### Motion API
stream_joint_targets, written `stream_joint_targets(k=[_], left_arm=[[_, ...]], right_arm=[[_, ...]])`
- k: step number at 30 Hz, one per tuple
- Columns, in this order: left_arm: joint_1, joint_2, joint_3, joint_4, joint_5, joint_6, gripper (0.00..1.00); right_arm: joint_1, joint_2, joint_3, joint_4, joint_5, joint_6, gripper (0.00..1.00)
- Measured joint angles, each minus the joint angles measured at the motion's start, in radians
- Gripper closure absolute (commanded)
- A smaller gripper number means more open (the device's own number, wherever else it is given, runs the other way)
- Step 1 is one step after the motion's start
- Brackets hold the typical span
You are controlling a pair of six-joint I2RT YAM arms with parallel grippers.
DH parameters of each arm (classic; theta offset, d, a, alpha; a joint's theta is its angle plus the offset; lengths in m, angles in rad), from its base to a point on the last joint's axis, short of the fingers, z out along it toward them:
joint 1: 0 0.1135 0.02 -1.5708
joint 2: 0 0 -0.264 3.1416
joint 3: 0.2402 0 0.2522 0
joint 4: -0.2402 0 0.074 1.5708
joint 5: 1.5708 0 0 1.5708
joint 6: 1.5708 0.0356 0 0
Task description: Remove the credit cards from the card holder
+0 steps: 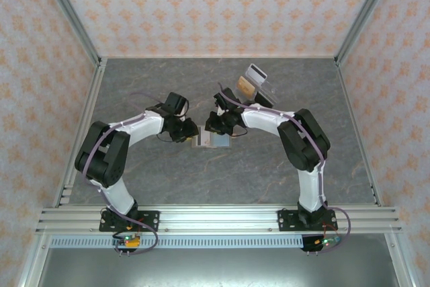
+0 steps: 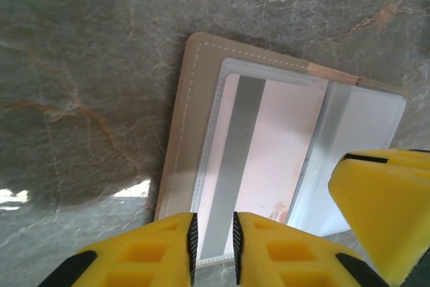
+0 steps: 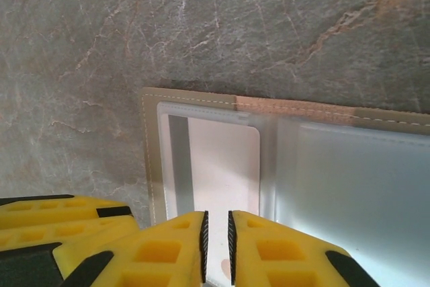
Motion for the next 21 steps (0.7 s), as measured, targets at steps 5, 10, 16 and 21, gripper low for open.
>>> stream_joint_targets(k=[5, 10, 16, 21], left_arm=[[-0.003, 0.029, 0.033, 0.005, -0.001, -0.006, 0.83], [-0.003, 0.056, 0.054, 0.005, -0.021, -0.007, 0.85], [-0.003, 0.067, 0.065, 0.004, -0.047, -0.010, 0.89], [-0.003, 0.089, 0.069, 0.004, -0.046, -0.011, 0.89]], right_arm=[[-0.003, 0.001, -0.002, 0.000, 0.002, 0.000, 0.83], [-0.003, 0.010, -0.003, -0.001, 0.002, -0.004, 0.83], [-0.003, 0.036, -0.003, -0.004, 0.001, -0.008, 0.83], [-0.004, 0.042, -0.003, -0.003, -0.003, -0.009, 0.83]])
